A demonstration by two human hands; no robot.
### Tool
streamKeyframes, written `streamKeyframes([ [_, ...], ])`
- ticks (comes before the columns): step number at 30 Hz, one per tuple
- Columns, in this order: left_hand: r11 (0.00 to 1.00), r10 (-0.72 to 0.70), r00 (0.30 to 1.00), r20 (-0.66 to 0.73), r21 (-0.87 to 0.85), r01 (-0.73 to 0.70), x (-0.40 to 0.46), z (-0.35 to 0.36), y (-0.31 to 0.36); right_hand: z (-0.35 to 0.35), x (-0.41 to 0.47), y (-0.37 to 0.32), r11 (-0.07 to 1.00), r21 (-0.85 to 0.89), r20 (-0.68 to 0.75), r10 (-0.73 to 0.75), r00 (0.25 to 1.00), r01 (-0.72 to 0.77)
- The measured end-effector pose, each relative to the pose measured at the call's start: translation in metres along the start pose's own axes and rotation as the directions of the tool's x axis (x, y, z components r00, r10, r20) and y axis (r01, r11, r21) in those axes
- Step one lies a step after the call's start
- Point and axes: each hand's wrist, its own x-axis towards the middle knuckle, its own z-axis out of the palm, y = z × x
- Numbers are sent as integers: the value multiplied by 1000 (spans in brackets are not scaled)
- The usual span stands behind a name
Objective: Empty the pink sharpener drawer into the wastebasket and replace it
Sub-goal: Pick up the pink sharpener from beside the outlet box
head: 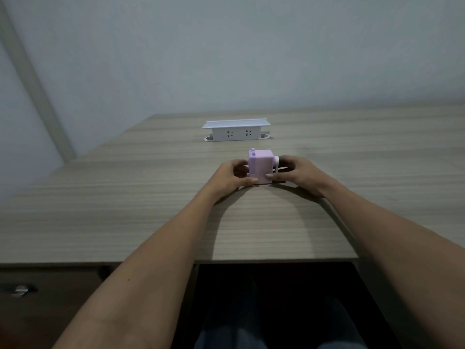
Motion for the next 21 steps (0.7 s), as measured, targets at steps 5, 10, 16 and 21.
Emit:
streamKeyframes([
  [5, 1000, -8, 1000, 7, -8, 8, 1, -4, 0, -2, 2, 1, 1000, 1, 18, 17, 1000, -17],
  [10, 999, -53, 999, -10, -14, 53, -3, -16, -2, -2, 1, 1, 1000, -21, 21, 21, 1000, -21],
  [16, 997, -80, 995, -63, -7, 79, -20, -43, -5, -1, -2, -3, 999, -21, 6, 29, 1000, -29],
  [21, 996, -92, 989, -116, -8, 92, -32, -62, -5, 0, -2, -6, 998, -17, -4, 60, 998, -60],
])
